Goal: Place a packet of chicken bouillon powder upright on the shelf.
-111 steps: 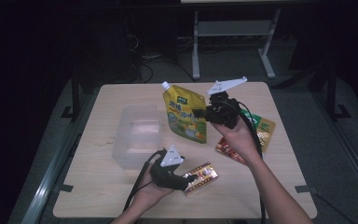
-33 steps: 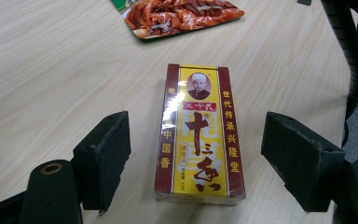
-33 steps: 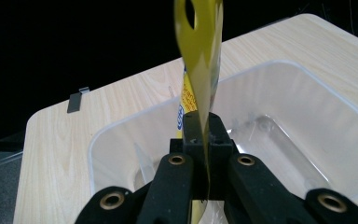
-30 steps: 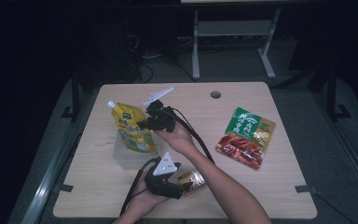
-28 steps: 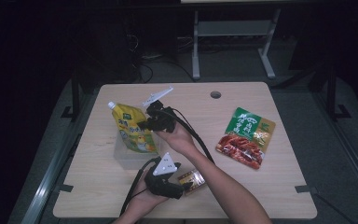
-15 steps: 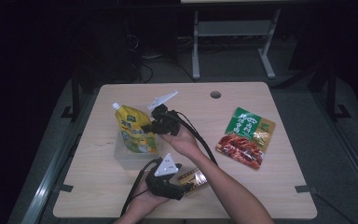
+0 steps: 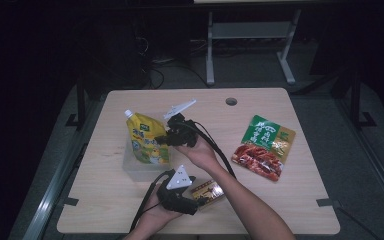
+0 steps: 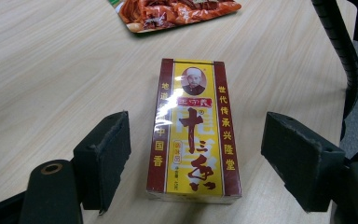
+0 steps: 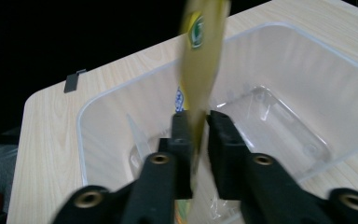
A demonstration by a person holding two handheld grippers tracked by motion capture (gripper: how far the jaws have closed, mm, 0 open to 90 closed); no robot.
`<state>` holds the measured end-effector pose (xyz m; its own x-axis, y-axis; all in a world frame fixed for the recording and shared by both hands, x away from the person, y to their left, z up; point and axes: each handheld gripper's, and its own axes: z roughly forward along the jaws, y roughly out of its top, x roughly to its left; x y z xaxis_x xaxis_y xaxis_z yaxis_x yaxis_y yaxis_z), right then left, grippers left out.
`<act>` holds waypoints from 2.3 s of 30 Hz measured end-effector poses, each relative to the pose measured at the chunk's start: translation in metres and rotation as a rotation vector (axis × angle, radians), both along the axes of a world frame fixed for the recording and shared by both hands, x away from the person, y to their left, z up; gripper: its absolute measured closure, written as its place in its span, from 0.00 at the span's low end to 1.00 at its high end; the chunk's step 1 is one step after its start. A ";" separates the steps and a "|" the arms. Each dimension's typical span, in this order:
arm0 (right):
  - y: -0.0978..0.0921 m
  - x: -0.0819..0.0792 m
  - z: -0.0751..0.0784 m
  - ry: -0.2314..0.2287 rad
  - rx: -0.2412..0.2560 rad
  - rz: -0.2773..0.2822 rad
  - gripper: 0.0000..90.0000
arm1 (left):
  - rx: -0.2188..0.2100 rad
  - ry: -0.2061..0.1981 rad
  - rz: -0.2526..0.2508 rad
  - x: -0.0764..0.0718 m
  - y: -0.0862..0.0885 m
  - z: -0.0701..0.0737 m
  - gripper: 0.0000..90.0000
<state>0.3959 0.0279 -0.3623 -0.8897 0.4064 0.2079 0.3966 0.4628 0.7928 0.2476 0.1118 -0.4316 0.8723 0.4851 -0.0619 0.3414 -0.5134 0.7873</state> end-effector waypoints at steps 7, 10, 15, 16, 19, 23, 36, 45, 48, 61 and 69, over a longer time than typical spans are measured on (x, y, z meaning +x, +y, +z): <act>-0.016 -0.002 0.008 0.007 0.017 -0.023 0.67 | -0.003 0.006 -0.002 -0.001 -0.002 0.000 0.26; -0.021 -0.004 0.010 0.002 0.019 -0.026 0.64 | -0.008 0.004 -0.001 -0.001 -0.001 0.000 0.26; -0.034 -0.009 0.014 0.001 0.025 -0.040 0.59 | 0.010 0.001 -0.007 0.000 0.000 0.001 0.26; -0.037 -0.010 0.014 0.003 0.024 -0.043 0.59 | 0.016 -0.002 -0.010 0.000 0.000 0.001 0.26; -0.045 -0.014 0.016 0.003 0.029 -0.042 0.55 | 0.020 -0.002 -0.015 0.000 -0.001 0.000 0.26; -0.057 -0.019 0.016 -0.008 0.035 -0.043 0.51 | 0.032 -0.005 -0.019 -0.002 -0.003 0.001 0.25; -0.107 -0.030 0.004 0.014 -0.002 -0.126 0.47 | 0.081 -0.010 -0.035 -0.006 -0.010 -0.005 0.25; -0.142 -0.043 -0.008 0.044 -0.009 -0.182 0.44 | 0.142 -0.022 -0.053 -0.003 -0.008 -0.008 0.26; -0.152 -0.048 -0.012 0.052 -0.012 -0.196 0.43 | 0.153 -0.020 -0.058 -0.005 -0.007 -0.009 0.26; -0.188 -0.071 -0.033 0.074 -0.027 -0.253 0.38 | 0.196 0.001 -0.055 -0.004 -0.008 -0.016 0.27; -0.205 -0.085 -0.048 0.099 -0.015 -0.298 0.37 | 0.236 0.013 -0.066 -0.001 -0.012 -0.021 0.27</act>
